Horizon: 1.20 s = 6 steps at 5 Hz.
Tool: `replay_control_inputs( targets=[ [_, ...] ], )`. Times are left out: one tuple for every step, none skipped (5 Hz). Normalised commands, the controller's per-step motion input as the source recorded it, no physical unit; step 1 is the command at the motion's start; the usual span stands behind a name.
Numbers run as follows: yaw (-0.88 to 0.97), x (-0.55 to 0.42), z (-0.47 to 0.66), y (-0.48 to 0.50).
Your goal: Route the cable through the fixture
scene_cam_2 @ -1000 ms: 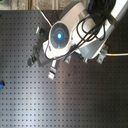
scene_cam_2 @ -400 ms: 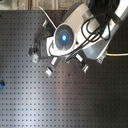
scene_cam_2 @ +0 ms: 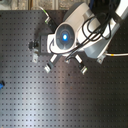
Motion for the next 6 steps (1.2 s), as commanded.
replay_control_inputs(
  targets=[
    [-0.12, -0.541, -0.22, -0.276],
    [0.0, -0.347, -0.18, -0.14],
    [0.0, -0.076, -0.04, -0.025],
    [0.0, 0.0, 0.0, 0.017],
    [0.01, 0.0, 0.11, 0.198],
    [0.0, 0.0, 0.0, 0.036]
  ],
)
